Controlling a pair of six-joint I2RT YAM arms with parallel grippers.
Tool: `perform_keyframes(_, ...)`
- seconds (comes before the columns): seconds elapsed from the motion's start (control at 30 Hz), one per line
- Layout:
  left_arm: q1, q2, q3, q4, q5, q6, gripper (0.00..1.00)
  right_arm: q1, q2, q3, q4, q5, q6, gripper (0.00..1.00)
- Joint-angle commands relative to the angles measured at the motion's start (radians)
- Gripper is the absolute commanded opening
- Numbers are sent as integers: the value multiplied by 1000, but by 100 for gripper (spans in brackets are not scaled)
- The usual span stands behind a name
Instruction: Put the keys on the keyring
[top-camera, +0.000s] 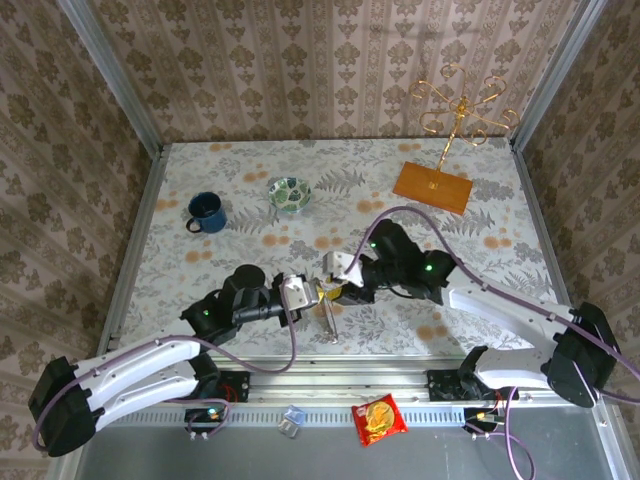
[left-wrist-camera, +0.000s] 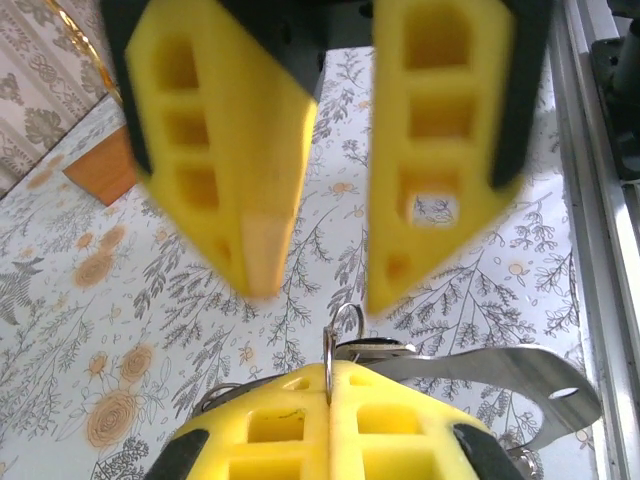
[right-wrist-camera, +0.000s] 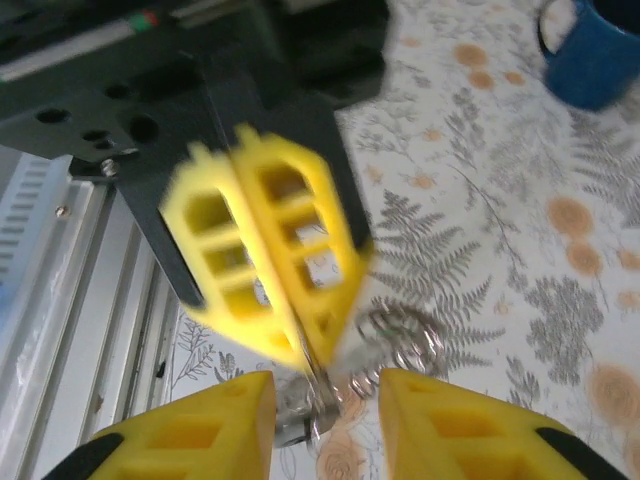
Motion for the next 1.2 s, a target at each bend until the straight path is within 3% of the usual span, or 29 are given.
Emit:
perform_keyframes(0.0,10,-29,-72,212,40,-66,0,-47,-63,-89,181,-92,151,36)
perform_keyframes(0.43,13,-38,-137,325,56,-101,0,-41,-3,-118,204,-144,213,34)
perform_keyframes(0.63,13,-34,-138,334,49,-112,0,-37,8,-117,190,-153,212,27)
perform_keyframes(0.9,13,-23,-142,368,52,-120,0,-36,8,-121,194,-141,208,0)
perform_keyframes(1.17,12,-17,-151,412,55,-129,0,-25,44,-100,169,-149,192,0)
